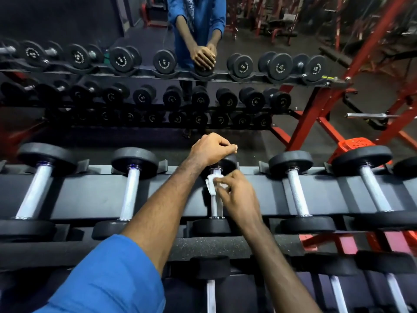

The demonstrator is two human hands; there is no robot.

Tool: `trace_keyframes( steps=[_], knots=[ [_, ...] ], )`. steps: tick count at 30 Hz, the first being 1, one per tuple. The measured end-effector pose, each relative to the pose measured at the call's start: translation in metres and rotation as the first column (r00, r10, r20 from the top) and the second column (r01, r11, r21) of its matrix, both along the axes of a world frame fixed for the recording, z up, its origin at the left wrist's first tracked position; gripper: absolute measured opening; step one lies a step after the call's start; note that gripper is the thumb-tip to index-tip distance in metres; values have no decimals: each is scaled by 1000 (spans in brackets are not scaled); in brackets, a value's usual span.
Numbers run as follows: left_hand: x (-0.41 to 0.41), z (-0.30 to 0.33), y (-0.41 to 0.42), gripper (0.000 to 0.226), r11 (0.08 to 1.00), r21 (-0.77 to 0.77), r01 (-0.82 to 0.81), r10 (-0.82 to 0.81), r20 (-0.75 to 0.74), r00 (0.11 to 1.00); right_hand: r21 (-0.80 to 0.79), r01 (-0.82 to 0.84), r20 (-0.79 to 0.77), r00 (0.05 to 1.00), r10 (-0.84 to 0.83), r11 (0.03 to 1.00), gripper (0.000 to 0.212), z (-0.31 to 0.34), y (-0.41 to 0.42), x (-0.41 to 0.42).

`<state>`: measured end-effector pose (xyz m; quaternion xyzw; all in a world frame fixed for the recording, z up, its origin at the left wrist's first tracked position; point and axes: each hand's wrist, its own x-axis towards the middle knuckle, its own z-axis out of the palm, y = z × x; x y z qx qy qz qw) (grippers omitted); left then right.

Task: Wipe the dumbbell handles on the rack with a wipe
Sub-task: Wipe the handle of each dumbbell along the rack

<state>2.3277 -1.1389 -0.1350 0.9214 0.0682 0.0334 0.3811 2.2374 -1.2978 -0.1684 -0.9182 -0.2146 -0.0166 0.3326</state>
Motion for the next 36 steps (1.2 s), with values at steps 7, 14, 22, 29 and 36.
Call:
trace_keyframes(
  steps=[7, 14, 22, 29, 36],
  knots=[
    [-2, 5, -3, 19, 999, -23, 22, -23, -6, 1000, -159, -240, 145, 954, 263, 958, 26, 6, -7, 26],
    [2, 1, 1, 23, 998, -21, 60, -60, -11, 998, -699, -584, 212, 383, 899, 413, 29, 15, -27, 34],
    [2, 1, 4, 21, 997, -47, 55, -54, 17, 998, -864, -489, 29, 193, 981, 122, 44, 21, -29, 42],
    [2, -1, 1, 23, 999, -6, 52, -51, 50, 997, -893, -431, 35, 218, 975, 128, 45, 41, -17, 60],
    [3, -3, 2, 21, 999, -13, 38, -37, 59, 998, -891, -406, 98, 259, 961, 201, 40, 36, -11, 65]
  ],
)
